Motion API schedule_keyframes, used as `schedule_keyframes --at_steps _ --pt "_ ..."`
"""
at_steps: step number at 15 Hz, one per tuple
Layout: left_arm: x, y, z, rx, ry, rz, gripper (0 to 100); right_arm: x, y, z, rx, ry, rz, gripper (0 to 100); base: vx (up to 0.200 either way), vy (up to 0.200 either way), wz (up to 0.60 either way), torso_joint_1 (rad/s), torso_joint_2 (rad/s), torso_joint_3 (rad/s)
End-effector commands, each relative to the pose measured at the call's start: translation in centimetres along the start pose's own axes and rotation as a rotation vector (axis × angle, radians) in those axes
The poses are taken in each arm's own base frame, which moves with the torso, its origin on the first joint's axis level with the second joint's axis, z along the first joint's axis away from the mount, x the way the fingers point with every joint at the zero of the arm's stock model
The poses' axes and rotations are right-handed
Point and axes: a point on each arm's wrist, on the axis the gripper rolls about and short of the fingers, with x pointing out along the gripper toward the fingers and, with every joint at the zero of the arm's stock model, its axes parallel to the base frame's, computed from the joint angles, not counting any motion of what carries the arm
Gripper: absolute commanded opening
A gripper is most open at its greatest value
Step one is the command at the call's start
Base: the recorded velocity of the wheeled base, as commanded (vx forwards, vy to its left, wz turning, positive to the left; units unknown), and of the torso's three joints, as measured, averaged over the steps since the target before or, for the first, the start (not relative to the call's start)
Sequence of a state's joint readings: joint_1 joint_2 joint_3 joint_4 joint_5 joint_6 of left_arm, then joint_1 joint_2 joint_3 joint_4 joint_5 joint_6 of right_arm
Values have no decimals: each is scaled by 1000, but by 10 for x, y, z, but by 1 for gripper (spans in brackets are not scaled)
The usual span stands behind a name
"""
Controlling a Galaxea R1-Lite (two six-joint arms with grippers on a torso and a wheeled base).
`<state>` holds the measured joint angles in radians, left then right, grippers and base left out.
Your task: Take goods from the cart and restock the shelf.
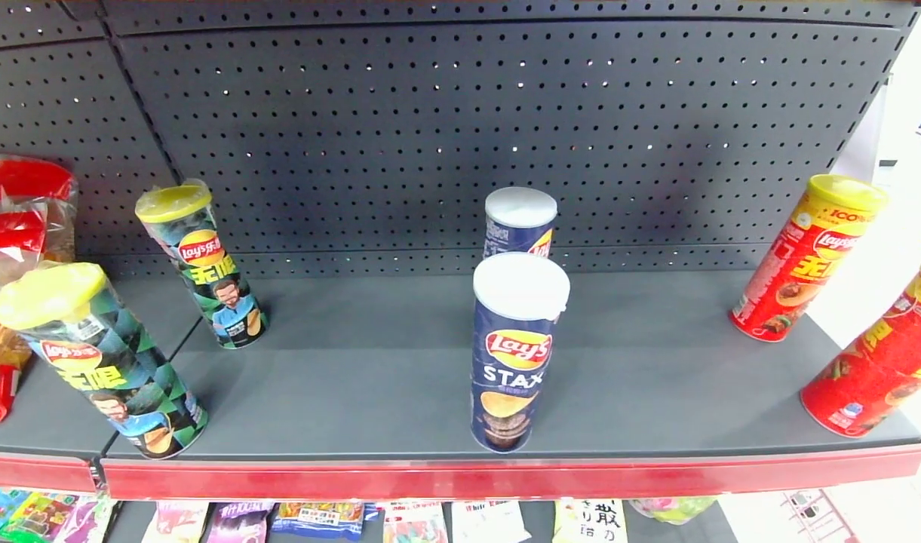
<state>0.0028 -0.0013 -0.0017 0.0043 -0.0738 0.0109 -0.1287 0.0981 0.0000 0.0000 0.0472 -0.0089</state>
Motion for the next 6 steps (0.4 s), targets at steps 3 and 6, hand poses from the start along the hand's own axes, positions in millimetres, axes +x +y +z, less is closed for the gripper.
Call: schedule_keyframes --at_steps 3,6 --pt "0 0 0 -2 2 0 100 0 0 0 0 2 0 100 0 0 0 0 0 0" --pt "0 0 0 -2 2 0 100 0 0 0 0 2 0 100 0 0 0 0 0 0"
